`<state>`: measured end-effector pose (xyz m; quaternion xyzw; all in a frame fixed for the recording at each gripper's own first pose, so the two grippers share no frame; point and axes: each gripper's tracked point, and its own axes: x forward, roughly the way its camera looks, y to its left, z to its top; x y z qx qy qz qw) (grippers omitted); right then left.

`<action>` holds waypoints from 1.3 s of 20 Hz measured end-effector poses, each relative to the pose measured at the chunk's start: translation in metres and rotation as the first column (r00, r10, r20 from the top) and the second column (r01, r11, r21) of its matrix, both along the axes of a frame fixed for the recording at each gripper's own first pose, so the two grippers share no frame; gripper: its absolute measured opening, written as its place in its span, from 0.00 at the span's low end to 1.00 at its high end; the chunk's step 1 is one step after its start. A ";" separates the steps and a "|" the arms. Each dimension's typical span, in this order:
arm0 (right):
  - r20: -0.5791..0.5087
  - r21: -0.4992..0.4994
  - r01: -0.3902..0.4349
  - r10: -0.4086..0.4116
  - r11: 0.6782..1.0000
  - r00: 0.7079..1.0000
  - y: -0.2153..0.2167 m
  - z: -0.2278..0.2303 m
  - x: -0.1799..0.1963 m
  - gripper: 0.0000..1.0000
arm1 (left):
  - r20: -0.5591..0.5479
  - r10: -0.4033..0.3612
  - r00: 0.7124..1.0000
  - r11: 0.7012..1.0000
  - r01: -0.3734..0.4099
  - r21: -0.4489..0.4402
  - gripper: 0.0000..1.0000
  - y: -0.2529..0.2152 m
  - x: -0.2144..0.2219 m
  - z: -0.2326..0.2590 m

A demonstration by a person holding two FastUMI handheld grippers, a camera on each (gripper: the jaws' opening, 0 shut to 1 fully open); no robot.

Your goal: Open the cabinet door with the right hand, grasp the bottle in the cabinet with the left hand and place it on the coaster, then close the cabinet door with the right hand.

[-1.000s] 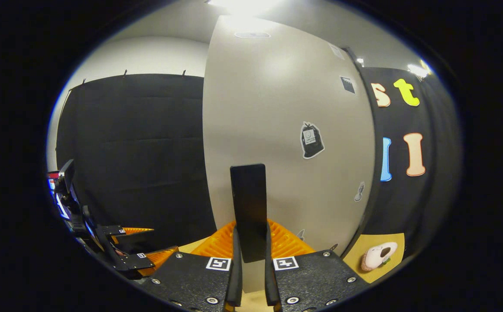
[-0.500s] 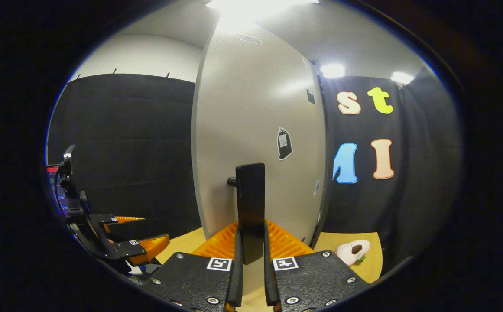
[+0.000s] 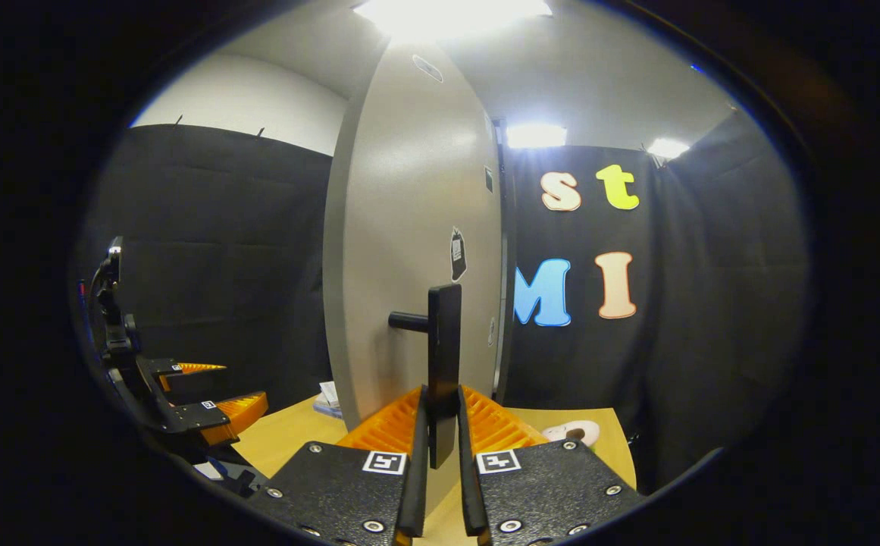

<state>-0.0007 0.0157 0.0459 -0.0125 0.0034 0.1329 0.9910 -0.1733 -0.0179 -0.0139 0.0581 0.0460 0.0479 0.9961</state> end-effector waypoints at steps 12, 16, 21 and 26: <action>-0.079 0.107 0.259 -0.252 0.960 0.965 -0.043 -0.030 -0.093 0.10 | 0.062 -0.098 0.993 0.994 0.100 -0.033 0.99 -0.001 0.147 0.004; -0.072 0.141 0.279 -0.272 0.950 0.960 -0.042 -0.027 -0.113 0.16 | 0.084 -0.107 0.991 0.994 0.109 -0.025 0.99 0.005 0.199 0.007; -0.061 0.115 0.420 -0.416 0.900 0.907 -0.090 -0.031 -0.117 0.53 | 0.084 -0.134 0.987 0.990 0.137 -0.024 0.91 -0.003 0.253 0.003; -0.081 0.184 0.581 -0.577 0.793 0.813 -0.124 -0.035 -0.123 0.84 | 0.087 -0.153 0.984 0.987 0.156 -0.041 0.91 -0.009 0.299 -0.005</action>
